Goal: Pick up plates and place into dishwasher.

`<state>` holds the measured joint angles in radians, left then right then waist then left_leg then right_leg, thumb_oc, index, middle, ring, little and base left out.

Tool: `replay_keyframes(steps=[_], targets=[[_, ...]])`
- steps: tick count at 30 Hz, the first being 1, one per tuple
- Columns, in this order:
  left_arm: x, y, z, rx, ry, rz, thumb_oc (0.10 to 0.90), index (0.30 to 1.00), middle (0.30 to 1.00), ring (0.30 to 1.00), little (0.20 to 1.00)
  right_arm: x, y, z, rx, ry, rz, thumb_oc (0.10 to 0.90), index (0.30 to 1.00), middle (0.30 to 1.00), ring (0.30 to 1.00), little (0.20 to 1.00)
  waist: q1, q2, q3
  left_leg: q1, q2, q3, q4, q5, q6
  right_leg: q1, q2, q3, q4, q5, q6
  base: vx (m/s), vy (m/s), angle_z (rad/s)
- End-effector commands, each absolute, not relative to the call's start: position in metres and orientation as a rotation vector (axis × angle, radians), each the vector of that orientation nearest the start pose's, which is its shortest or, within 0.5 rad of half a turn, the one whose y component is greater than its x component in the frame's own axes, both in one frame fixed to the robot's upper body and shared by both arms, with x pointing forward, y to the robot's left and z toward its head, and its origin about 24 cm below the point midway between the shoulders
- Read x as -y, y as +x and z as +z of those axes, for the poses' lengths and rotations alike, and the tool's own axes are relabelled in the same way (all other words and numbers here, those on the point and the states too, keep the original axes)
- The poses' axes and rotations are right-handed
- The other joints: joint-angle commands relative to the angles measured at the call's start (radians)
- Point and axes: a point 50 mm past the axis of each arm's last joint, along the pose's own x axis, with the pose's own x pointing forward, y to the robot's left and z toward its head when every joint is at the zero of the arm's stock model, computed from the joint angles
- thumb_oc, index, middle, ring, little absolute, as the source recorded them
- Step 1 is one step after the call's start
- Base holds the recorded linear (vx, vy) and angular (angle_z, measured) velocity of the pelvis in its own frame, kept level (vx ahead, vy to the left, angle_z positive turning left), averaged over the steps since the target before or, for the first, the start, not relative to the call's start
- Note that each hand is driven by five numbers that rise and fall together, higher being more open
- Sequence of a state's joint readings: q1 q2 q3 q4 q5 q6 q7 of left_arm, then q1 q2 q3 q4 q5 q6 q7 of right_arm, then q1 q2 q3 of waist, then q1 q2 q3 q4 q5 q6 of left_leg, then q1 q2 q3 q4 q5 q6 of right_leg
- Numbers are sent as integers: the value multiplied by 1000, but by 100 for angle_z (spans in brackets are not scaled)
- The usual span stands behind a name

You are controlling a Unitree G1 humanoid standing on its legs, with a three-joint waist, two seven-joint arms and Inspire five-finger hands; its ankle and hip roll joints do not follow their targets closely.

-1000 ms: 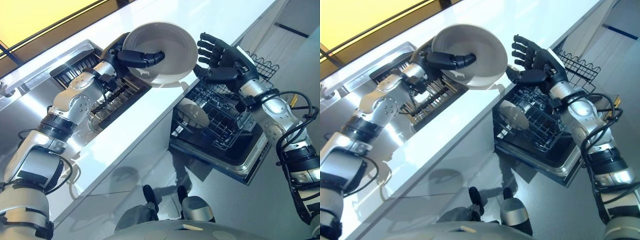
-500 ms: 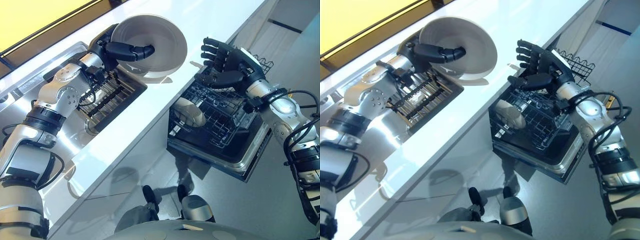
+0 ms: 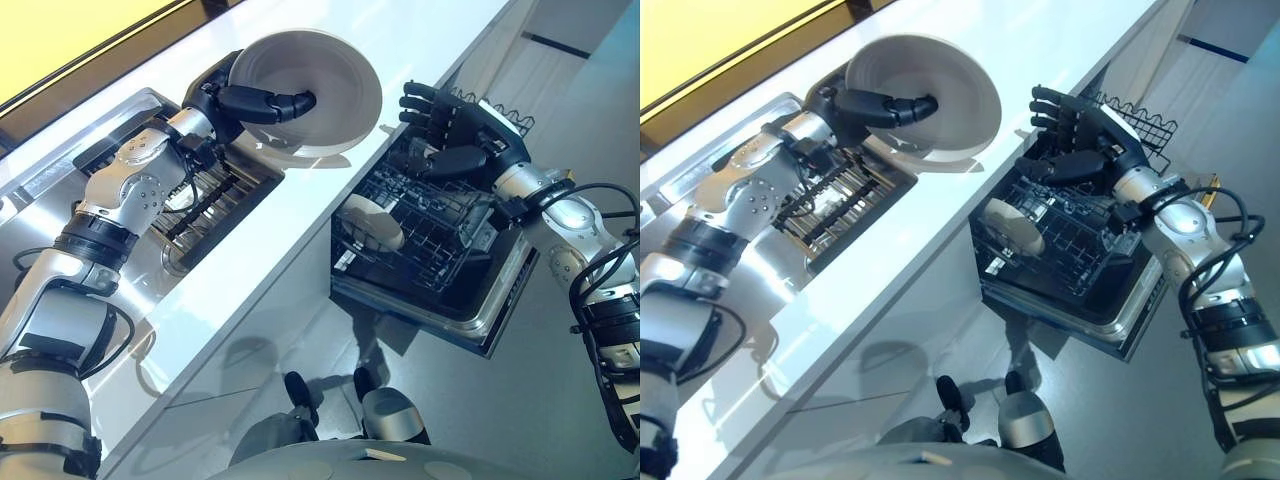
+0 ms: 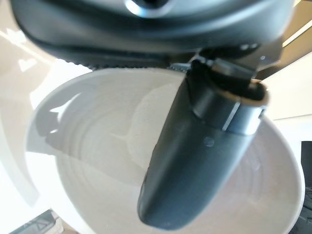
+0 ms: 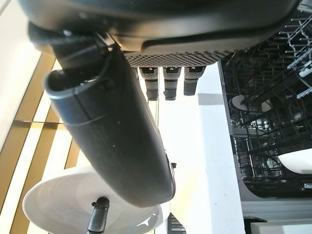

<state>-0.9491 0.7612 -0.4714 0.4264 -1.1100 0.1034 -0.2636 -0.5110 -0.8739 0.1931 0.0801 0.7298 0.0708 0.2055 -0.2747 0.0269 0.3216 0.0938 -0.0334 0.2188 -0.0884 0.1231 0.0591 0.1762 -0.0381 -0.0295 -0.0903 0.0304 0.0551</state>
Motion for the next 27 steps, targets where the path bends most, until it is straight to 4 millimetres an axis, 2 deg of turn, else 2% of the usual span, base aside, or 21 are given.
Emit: replay_keyframes(steps=[1, 4, 11, 23, 24, 25, 26, 27], targets=[[-164, 376, 289, 404, -211, -605, 100, 300, 300, 300, 200, 215, 317, 248, 457, -150, 424, 800, 900, 900, 900, 900, 40, 9, -175, 109, 1, 10, 14, -157, -42, -66, 62, -15, 73, -25, 28, 0, 0, 0], [-153, 377, 280, 387, -247, -634, 100, 300, 300, 300, 200, 205, 319, 249, 469, -122, 444, 800, 900, 900, 900, 900, 43, 3, -177, 108, 1, 7, 15, -158, -40, -65, 63, -12, 74, -26, 27, 0, 0, 0], [-143, 378, 268, 374, -310, -664, 100, 300, 300, 300, 200, 191, 322, 251, 493, -67, 465, 800, 900, 900, 900, 900, 49, -1, -181, 111, 3, 6, 17, -158, -40, -60, 64, -13, 70, -24, 24, 3, -9, 0], [-127, 376, 261, 358, -315, -718, 100, 300, 300, 300, 200, 180, 324, 278, 571, -79, 462, 800, 900, 900, 900, 900, 59, -3, -188, 115, 5, 1, 22, -161, -41, -51, 65, -13, 69, -25, 21, 0, 0, 0], [-127, 376, 260, 356, -316, -719, 100, 300, 300, 300, 200, 180, 324, 279, 571, -83, 461, 718, 829, 829, 829, 818, 59, -3, -189, 115, 5, 1, 22, -160, -41, -51, 65, -14, 68, -25, 21, 0, 0, 0], [-126, 376, 259, 354, -316, -719, 100, 300, 300, 300, 200, 181, 325, 280, 575, -84, 456, 355, 519, 519, 519, 455, 59, -4, -190, 115, 5, 1, 23, -160, -41, -50, 65, -14, 68, -26, 20, 0, 0, 0], [-126, 376, 258, 353, -317, -719, 100, 300, 300, 300, 200, 181, 325, 280, 576, -84, 456, 100, 300, 300, 300, 200, 60, -4, -191, 115, 5, 0, 24, -161, -41, -50, 65, -14, 68, -26, 20, 0, 0, 0], [-126, 376, 258, 353, -317, -719, 100, 300, 300, 300, 200, 181, 325, 280, 576, -84, 456, 100, 300, 300, 300, 200, 60, -4, -191, 115, 5, 0, 24, -161, -41, -50, 65, -14, 68, -26, 20, 0, 0, 0]])
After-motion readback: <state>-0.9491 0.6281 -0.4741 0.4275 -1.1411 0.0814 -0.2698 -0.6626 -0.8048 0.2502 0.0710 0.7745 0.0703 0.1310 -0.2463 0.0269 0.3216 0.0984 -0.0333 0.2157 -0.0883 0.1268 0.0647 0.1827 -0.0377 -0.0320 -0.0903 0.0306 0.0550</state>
